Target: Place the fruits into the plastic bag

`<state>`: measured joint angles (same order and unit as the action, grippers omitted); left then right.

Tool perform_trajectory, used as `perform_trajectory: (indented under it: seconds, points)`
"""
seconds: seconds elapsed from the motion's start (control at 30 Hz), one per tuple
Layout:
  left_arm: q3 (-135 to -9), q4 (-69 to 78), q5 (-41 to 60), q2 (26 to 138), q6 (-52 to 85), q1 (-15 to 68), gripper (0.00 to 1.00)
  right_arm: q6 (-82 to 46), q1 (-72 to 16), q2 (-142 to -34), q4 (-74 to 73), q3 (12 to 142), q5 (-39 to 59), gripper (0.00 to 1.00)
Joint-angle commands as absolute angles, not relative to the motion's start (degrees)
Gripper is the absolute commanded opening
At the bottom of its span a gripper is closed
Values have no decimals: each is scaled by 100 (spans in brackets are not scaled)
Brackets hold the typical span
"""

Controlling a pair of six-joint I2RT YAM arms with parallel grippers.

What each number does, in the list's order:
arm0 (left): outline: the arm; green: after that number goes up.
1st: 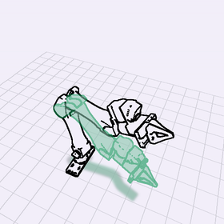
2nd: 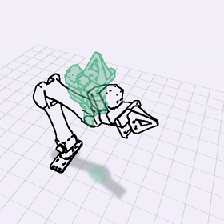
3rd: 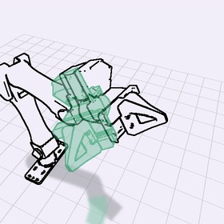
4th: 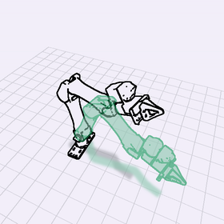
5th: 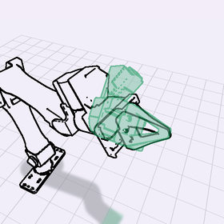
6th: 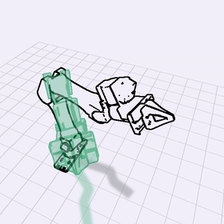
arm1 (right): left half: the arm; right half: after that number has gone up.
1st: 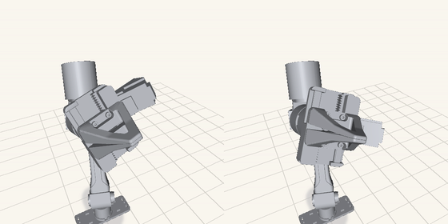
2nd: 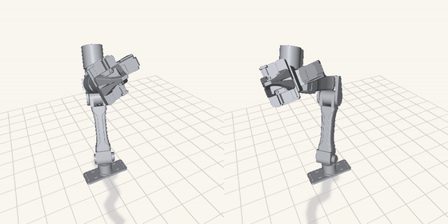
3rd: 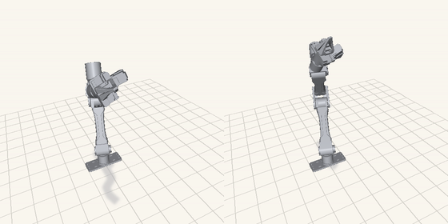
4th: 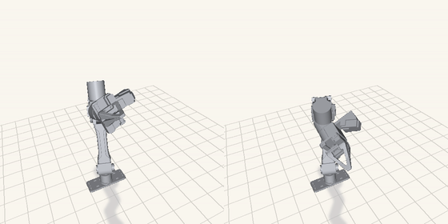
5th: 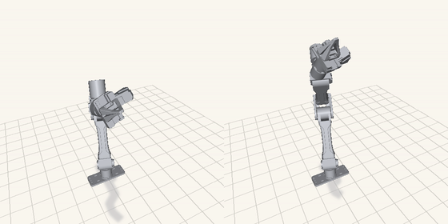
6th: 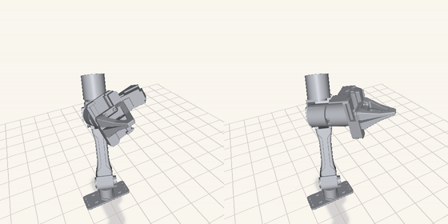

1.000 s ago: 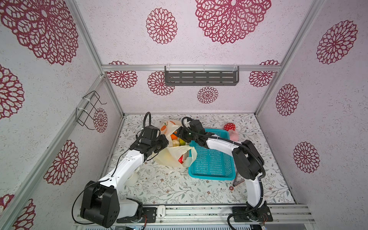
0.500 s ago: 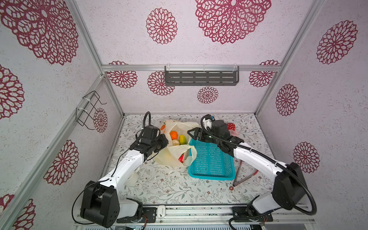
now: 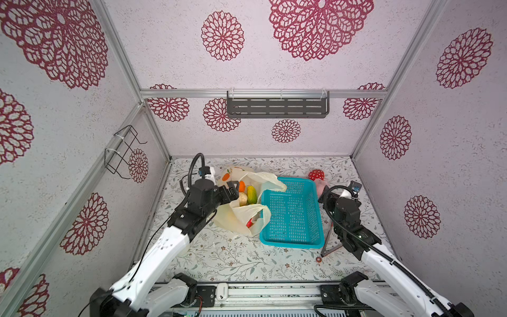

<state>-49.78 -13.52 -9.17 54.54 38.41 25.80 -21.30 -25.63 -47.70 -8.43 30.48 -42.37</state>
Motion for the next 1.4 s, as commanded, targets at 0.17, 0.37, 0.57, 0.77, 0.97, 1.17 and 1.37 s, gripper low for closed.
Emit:
perform_trajectory:
  seconds: [0.17,0.37,0.57,0.77,0.97,1.17,1.37]
  points:
    - [-3412,-296,-4635,4070,2439,2029,97,-563,-2470,-5314,-3961,1200,-6073,99]
    - [-3137,-413,-4986,4885,2284,1233,97,-265,-2366,-7213,-5691,1077,-6174,99]
    - [-2462,1057,-4271,5538,2212,479,97,1179,-2218,-8864,-7290,1721,-5491,99]
    - [-2404,1699,-3723,6315,1914,151,98,1310,-1925,-9261,-8530,1406,-5255,99]
    - [-2401,2488,-3492,7174,1777,116,97,649,-1344,-8724,-7188,1486,-3743,99]
    - [-2483,3301,-2970,7650,1444,-164,97,-158,31,-8706,-6474,1562,-715,99]
    - [-2789,3480,-2037,8094,1168,-619,97,-155,-157,-8838,-7064,1404,-1441,99]
